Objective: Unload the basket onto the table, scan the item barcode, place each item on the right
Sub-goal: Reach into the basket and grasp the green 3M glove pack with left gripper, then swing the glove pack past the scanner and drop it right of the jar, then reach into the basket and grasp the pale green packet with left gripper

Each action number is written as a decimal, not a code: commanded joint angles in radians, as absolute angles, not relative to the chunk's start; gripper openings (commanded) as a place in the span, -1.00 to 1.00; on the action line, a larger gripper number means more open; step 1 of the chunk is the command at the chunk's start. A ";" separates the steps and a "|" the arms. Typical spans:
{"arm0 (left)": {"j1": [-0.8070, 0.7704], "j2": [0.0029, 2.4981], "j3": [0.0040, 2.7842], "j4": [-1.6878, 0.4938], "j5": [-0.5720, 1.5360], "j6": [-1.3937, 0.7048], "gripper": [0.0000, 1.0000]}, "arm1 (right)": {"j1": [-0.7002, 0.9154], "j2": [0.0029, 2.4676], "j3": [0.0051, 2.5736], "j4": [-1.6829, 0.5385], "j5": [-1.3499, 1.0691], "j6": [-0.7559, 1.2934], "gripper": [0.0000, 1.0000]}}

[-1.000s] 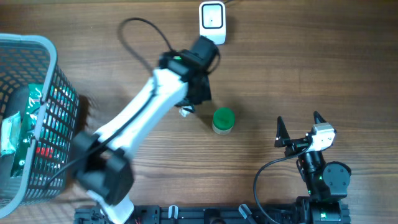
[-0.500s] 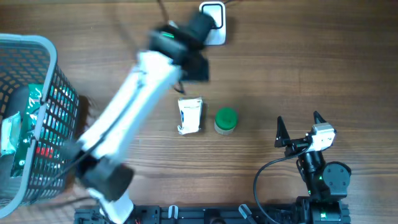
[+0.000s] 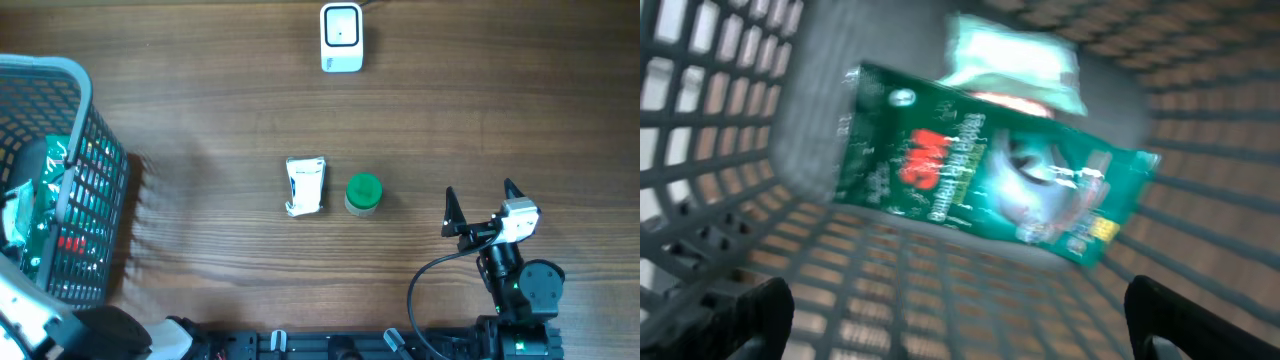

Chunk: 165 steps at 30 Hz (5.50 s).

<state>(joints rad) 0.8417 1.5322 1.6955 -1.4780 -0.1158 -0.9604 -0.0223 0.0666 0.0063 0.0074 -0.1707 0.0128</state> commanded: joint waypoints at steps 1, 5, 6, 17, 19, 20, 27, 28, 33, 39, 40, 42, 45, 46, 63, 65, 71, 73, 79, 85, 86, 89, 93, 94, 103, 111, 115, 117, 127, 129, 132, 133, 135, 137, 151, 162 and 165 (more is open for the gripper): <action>0.904 1.535 1.414 -1.310 -0.075 -0.973 1.00 | -0.021 0.063 0.005 0.012 -0.165 0.000 0.99; 0.934 1.536 1.137 -1.004 -0.133 -0.973 1.00 | -0.021 0.063 0.005 0.012 -0.165 0.000 0.99; 0.934 1.536 1.080 -0.950 -0.159 -0.973 1.00 | -0.021 0.063 0.005 0.012 -0.165 0.000 0.99; 0.934 1.536 0.848 -0.698 -0.237 -0.946 1.00 | -0.021 0.063 0.005 0.012 -0.165 0.000 0.99; 0.934 1.536 0.766 -0.635 -0.236 -0.946 0.98 | -0.021 0.063 0.005 0.012 -0.165 0.001 1.00; 0.934 1.536 0.731 -0.611 -0.237 -0.946 0.68 | -0.021 0.063 0.005 0.012 -0.165 0.000 0.99; 0.934 1.518 0.746 -0.543 -0.129 -0.930 -0.92 | -0.021 0.063 0.005 0.012 -0.165 0.000 0.99; 0.934 1.512 0.763 -0.543 -0.100 -0.920 -0.92 | -0.021 0.063 0.005 0.012 -0.165 0.000 0.99; 0.934 1.377 1.012 -0.599 0.199 -0.920 -0.92 | -0.021 0.063 0.005 0.012 -0.165 0.000 1.00; 0.934 1.192 1.177 -0.598 0.274 -0.922 -0.92 | -0.021 0.063 0.005 0.012 -0.165 0.000 1.00; 0.934 1.158 1.182 -0.590 0.278 -0.925 -0.92 | -0.021 0.063 0.005 0.012 -0.165 0.000 1.00; 0.934 1.101 1.183 -0.542 0.321 -0.925 -0.92 | -0.021 0.063 0.005 0.012 -0.165 0.000 1.00; 0.934 1.089 1.190 -0.452 0.466 -0.989 -0.92 | -0.021 0.063 0.005 0.012 -0.165 0.001 1.00; 0.934 1.089 1.190 -0.385 0.551 -1.033 -0.92 | -0.021 0.063 0.005 0.012 -0.165 0.001 0.99; 0.586 1.095 1.190 0.737 1.359 -1.528 -0.92 | -0.021 0.063 0.005 0.012 -0.165 0.001 0.99; 0.461 1.117 1.189 0.735 1.390 -1.460 -0.92 | -0.021 0.063 0.005 0.012 -0.165 0.001 0.99; 0.088 1.295 1.188 0.516 1.386 -1.174 -0.92 | -0.021 0.063 0.005 0.012 -0.165 0.000 0.99; 0.021 1.364 1.188 0.442 1.368 -1.087 -0.92 | -0.021 0.063 0.005 0.012 -0.165 0.001 0.99; -0.139 1.624 1.188 0.410 1.264 -0.968 -0.92 | -0.021 0.063 0.005 0.012 -0.165 0.000 0.99; -0.200 1.690 1.188 0.412 1.121 -0.918 -0.92 | -0.021 0.063 0.005 0.012 -0.165 0.000 1.00; -0.207 1.690 1.188 0.415 1.069 -0.895 -0.92 | -0.021 0.063 0.005 0.012 -0.165 0.000 0.99; -0.252 1.690 1.188 0.414 0.790 -0.867 -0.92 | -0.021 0.063 0.005 0.012 -0.165 0.000 1.00; -0.337 1.696 1.188 0.415 0.623 -0.867 -0.92 | -0.021 0.063 0.005 0.012 -0.165 0.000 0.99; -0.372 1.706 1.188 0.422 0.576 -0.867 -0.92 | -0.021 0.063 0.005 0.012 -0.165 0.001 1.00; -0.500 1.873 1.188 0.595 0.556 -1.051 -0.92 | -0.021 0.063 0.005 0.012 -0.165 0.000 0.99; -0.494 1.906 1.188 0.212 0.465 -0.856 -0.90 | -0.021 0.063 0.005 0.012 -0.165 0.000 0.99; -0.492 1.906 1.188 -0.042 0.285 -0.691 -0.53 | -0.021 0.063 0.005 0.012 -0.165 0.000 0.99; -0.486 1.906 1.188 -0.066 0.279 -0.661 0.49 | -0.021 0.063 0.005 0.012 -0.165 0.001 1.00; -0.302 1.493 1.193 -0.360 0.236 -0.470 0.99 | -0.021 0.063 0.005 0.012 -0.165 0.001 0.99; -0.263 1.326 1.193 -0.477 0.078 -0.438 1.00 | -0.021 0.063 0.005 0.012 -0.165 0.000 0.99; -0.194 1.098 1.193 -0.551 -0.113 -0.396 1.00 | -0.021 0.063 0.005 0.012 -0.165 0.000 0.99; -0.162 1.032 1.193 -0.552 -0.158 -0.396 1.00 | -0.021 0.063 0.005 0.012 -0.165 0.001 0.99; -0.081 0.931 1.195 -0.530 -0.199 -0.396 1.00 | -0.021 0.063 0.005 0.012 -0.165 0.000 1.00; 0.024 0.873 1.210 -0.514 -0.211 -0.396 1.00 | -0.021 0.063 0.005 0.012 -0.165 0.001 1.00; 0.715 1.252 1.261 -0.808 -0.211 -0.915 1.00 | -0.021 0.063 0.005 0.012 -0.165 0.000 0.99; 0.902 1.687 1.261 -0.893 -0.353 -1.348 1.00 | -0.021 0.063 0.005 0.012 -0.165 0.000 1.00; 0.902 1.729 1.261 -0.825 -0.368 -1.340 1.00 | -0.021 0.063 0.005 0.012 -0.165 0.000 0.99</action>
<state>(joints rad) 0.8970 1.7020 1.2575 -0.8528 -0.3115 -1.3140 -0.0223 0.0673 0.0063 0.0071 -0.1711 0.0124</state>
